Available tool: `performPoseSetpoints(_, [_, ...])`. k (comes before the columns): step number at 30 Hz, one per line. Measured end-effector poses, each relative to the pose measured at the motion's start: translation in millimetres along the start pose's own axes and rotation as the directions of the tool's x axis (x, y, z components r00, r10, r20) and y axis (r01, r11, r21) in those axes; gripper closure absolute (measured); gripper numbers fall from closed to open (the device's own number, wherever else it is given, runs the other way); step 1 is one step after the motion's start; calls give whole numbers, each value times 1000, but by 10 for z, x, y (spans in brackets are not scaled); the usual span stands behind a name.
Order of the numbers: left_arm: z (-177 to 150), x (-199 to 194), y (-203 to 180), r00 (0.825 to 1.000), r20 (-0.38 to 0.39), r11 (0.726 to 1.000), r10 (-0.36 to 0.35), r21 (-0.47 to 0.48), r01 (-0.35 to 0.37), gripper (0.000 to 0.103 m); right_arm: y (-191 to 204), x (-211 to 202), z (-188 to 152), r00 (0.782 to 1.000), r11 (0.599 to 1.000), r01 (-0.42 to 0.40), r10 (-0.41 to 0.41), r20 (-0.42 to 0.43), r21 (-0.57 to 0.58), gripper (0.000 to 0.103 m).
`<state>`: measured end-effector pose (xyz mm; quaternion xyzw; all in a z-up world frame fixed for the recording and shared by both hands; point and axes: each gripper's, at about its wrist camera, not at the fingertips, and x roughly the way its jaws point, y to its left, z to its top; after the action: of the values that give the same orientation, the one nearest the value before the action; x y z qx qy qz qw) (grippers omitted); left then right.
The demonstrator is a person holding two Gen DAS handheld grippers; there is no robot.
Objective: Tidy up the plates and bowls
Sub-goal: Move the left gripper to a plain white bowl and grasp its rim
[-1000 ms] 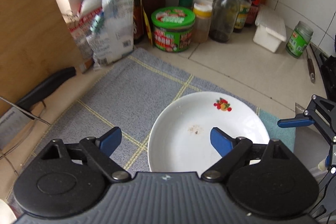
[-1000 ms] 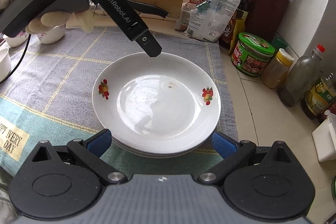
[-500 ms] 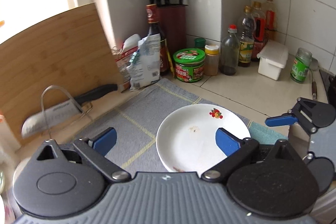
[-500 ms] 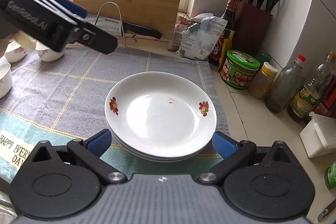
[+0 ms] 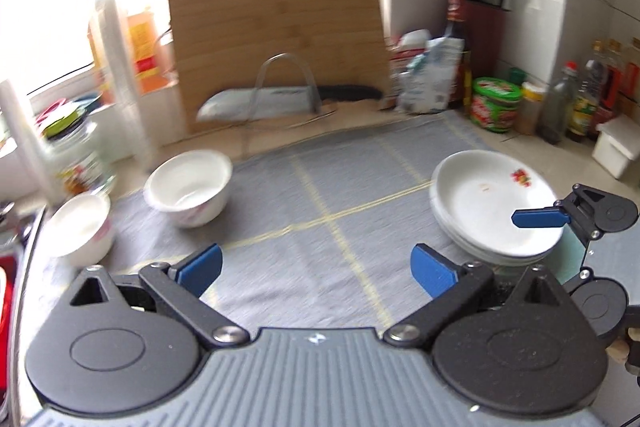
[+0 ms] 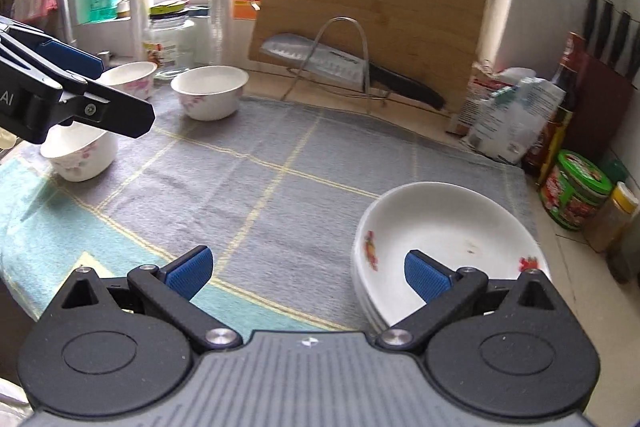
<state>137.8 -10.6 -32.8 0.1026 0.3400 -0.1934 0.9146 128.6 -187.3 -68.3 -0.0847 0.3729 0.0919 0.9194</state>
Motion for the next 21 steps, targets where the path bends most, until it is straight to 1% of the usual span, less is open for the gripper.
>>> performPoseSetpoints(2, [-90, -58, 202, 999, -11, 999, 36, -34, -36, 3, 186, 89, 71, 999, 999, -33, 33, -4, -34, 0])
performPoseSetpoints(7, [-257, -163, 711, 998, -23, 994, 66, -84, -67, 3, 655, 316, 260, 994, 989, -110, 107, -30, -97, 0])
performPoseSetpoints(9, [-304, -181, 904, 997, -30, 992, 77, -97, -80, 3, 861, 389, 320, 992, 985, -121, 118, -34, -122, 0])
performPoseSetpoints(15, [-464, -184, 1433, 996, -57, 992, 75, -95, -80, 3, 1354, 570, 476, 986, 975, -162, 155, -53, -155, 0])
performPoseSetpoints(21, [-555, -114, 1829, 996, -86, 995, 34, -86, -41, 3, 1692, 704, 586, 986, 972, -165, 156, -65, -167, 0])
